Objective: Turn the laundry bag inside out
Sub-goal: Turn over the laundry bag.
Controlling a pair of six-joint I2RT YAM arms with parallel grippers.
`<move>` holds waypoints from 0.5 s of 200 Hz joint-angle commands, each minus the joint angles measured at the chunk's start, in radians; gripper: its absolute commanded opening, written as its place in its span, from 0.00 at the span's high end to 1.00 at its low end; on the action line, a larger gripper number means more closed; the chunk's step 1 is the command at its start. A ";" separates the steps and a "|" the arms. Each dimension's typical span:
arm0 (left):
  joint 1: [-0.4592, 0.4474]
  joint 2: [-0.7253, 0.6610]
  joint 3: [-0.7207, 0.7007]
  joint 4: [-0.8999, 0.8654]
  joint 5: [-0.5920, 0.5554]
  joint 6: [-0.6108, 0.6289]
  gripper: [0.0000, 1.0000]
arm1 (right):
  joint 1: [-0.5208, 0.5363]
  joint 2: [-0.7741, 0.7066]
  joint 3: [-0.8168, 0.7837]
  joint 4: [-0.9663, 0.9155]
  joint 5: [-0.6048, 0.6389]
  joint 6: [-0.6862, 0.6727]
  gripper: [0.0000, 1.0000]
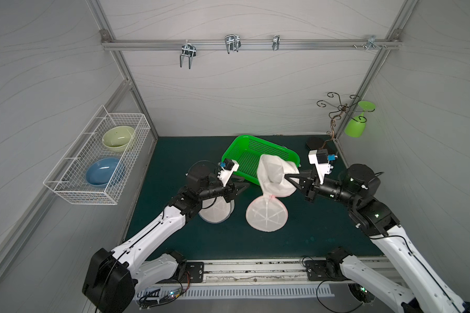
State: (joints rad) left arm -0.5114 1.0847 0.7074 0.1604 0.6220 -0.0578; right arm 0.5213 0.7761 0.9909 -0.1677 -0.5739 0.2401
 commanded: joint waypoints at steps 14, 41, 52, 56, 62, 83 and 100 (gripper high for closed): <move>0.002 -0.017 -0.035 0.180 -0.041 -0.056 0.65 | -0.006 0.019 -0.008 0.193 0.029 0.112 1.00; 0.003 -0.088 -0.023 0.151 -0.119 0.002 0.62 | -0.007 0.033 0.005 0.126 0.088 0.058 1.00; 0.001 -0.133 0.002 0.116 -0.141 0.046 0.60 | -0.006 0.036 0.012 0.071 0.088 0.014 1.00; -0.002 -0.146 0.017 0.090 -0.148 0.069 0.59 | -0.007 0.039 0.014 0.055 0.084 0.000 1.00; -0.008 -0.163 0.040 0.049 -0.152 0.114 0.59 | -0.006 0.043 0.015 0.028 0.066 -0.025 1.00; -0.037 -0.191 0.159 -0.143 -0.130 0.308 0.55 | -0.004 0.081 0.034 -0.090 -0.060 -0.142 1.00; -0.050 -0.174 0.266 -0.320 -0.089 0.449 0.51 | 0.002 0.109 0.054 -0.180 -0.149 -0.232 1.00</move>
State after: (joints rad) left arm -0.5407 0.9112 0.8234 0.0422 0.5030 0.1406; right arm 0.5186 0.8532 1.0000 -0.1951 -0.5838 0.1635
